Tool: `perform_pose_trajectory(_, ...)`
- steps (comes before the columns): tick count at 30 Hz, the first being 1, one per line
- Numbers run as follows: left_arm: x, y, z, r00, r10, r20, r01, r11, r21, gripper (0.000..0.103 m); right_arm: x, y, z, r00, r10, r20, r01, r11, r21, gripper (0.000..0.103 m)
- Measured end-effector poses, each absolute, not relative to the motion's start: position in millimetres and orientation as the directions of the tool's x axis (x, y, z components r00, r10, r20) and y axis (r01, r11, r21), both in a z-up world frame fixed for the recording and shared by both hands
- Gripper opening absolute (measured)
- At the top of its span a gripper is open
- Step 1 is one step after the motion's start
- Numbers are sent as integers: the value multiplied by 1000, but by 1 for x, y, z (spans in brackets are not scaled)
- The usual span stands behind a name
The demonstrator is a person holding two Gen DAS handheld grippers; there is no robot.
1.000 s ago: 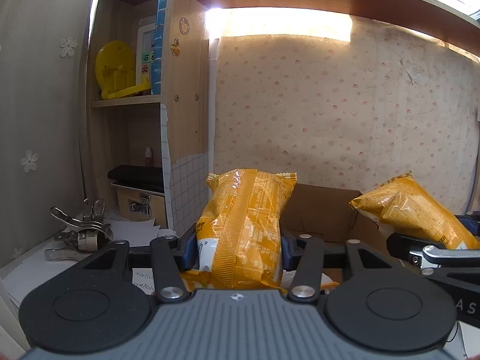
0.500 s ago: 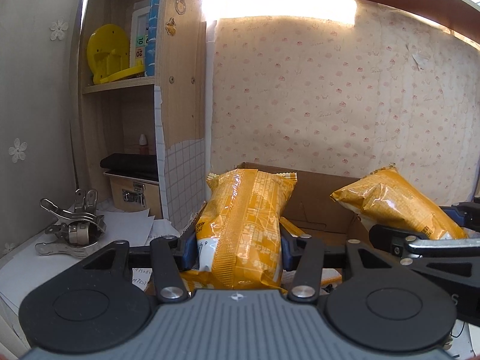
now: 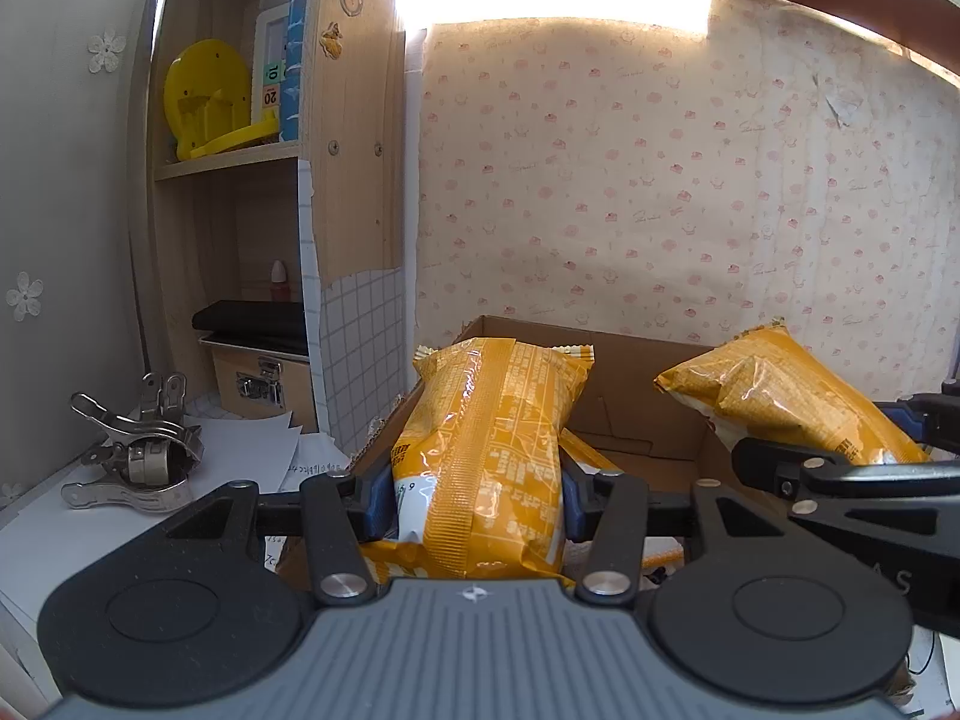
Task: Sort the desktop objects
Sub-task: 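Carry both held yellow bags over the cardboard box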
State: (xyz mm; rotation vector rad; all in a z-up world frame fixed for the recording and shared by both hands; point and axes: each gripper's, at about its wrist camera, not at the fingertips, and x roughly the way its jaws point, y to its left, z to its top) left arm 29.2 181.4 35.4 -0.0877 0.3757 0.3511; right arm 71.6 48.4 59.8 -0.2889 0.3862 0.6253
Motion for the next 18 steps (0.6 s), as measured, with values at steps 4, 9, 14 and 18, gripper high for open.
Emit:
perform_pose_trajectory(4, 32, 181, 33, 869, 320, -378, -352, 936, -19, 53, 74, 50, 59, 743, 508, -436, -615, 775, -146, 48)
perform_pose_trajectory(9, 34, 183, 32, 864, 327, -382, -361, 932, -18, 53, 79, 53, 56, 741, 506, -443, -615, 776, -142, 48)
perform_pose_trajectory(14, 38, 187, 32, 860, 335, -386, -371, 928, -21, 53, 87, 55, 56, 739, 505, -446, -615, 775, -142, 48)
perform_pose_trajectory(18, 43, 188, 31, 856, 339, -390, -375, 927, -15, 53, 95, 57, 55, 740, 502, -447, -613, 778, -141, 48)
